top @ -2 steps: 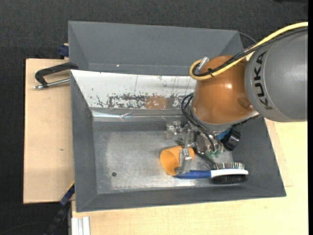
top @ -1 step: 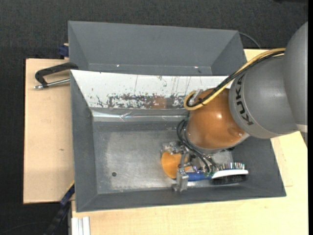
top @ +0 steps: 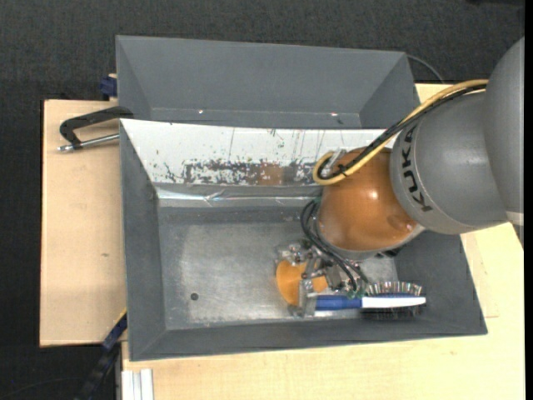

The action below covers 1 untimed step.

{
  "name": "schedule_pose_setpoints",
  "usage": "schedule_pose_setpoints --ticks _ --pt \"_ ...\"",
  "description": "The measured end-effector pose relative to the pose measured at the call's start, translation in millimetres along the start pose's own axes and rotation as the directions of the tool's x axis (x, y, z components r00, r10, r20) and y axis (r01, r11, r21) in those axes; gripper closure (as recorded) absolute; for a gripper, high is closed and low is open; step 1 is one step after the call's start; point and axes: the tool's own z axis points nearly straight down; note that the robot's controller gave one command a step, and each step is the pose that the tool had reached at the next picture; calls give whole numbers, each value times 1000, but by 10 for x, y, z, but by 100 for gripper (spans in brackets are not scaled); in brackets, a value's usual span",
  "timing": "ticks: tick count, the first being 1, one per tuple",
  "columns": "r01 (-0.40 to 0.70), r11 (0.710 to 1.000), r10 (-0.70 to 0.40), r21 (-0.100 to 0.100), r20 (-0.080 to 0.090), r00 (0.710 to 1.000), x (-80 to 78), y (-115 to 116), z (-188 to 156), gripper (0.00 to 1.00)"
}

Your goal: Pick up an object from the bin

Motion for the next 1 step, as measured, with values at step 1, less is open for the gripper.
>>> schedule_pose_setpoints --ticks 1 --pt "57 998 -57 3 14 998 -170 25 -1515 100"
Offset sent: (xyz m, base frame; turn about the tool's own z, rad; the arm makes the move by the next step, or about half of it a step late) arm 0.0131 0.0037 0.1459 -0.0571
